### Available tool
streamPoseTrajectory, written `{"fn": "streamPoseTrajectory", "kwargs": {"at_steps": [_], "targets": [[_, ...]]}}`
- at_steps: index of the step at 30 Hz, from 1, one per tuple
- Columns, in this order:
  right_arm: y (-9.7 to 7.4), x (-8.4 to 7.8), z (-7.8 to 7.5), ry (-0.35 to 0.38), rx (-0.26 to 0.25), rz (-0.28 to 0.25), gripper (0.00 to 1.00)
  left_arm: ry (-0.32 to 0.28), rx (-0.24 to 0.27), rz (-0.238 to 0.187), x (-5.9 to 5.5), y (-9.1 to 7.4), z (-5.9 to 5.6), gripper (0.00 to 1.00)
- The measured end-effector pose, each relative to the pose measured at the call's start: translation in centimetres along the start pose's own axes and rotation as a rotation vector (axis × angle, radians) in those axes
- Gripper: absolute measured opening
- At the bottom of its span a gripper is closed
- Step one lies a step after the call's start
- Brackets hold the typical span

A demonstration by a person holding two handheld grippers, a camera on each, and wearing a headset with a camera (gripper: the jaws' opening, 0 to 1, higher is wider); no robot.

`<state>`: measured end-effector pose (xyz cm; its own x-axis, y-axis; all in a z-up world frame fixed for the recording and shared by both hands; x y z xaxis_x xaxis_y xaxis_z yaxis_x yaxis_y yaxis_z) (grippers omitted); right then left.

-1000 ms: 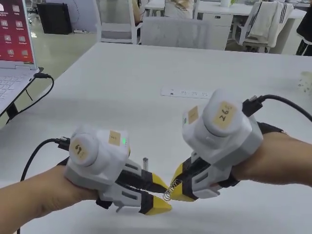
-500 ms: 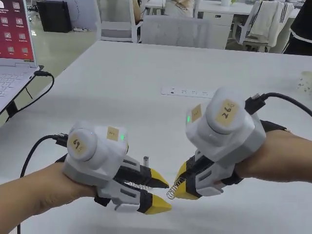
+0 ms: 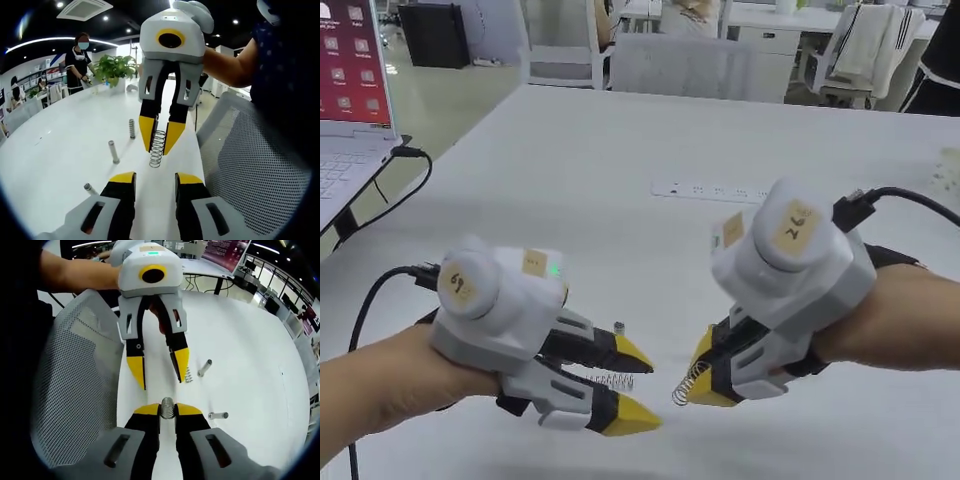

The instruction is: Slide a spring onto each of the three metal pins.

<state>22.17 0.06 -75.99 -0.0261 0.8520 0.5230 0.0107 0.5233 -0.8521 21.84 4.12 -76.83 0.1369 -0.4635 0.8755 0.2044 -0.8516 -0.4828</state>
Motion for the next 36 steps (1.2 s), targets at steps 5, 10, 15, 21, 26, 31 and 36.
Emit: {"fn": "streamPoseTrajectory", "kwargs": {"at_steps": [5,10,15,21,26,31,36], "targets": [[-0.2,-0.1,-0.1,-0.001,-0.003,0.003,0.08,-0.006,0.020,-0.006,0.1,-0.8,0.1,0.27],[-0.4,-0.3,-0.2,0.000,-0.005,0.004,0.08,-0.007,0.030,-0.009,0.1,-1.2,-0.1,0.29],[-0.5,-0.4,-0.3,0.000,-0.006,0.006,0.08,-0.015,0.040,-0.006,-0.2,-1.8,-0.4,0.30],[-0.7,-0.5,-0.4,-0.002,-0.009,0.006,0.08,-0.037,0.072,-0.015,-0.5,-2.9,-0.3,0.32],[-0.7,-0.5,-0.4,-0.004,-0.008,0.010,0.08,-0.055,0.100,-0.027,-0.8,-3.7,-0.2,0.34],[-0.8,-0.5,-0.5,-0.007,-0.009,0.011,0.08,-0.072,0.128,-0.039,-1.0,-4.4,-0.1,0.35],[-0.9,-0.3,-0.4,-0.009,-0.011,0.011,0.08,-0.088,0.159,-0.057,-1.2,-5.2,0.1,0.36]]}}
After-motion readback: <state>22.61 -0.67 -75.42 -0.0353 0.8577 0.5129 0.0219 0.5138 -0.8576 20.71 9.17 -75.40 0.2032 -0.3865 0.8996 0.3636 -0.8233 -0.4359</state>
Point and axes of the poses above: the centre of the closed fingertips' face, and the gripper's own axes: y roughly forward along the fingers, z roughly to its left, x roughly out of its top, the point moved 2 cm from there along -y, roughly backward along the fingers, and after that the axes turned 1 degree about x, right-handed, at the moved point
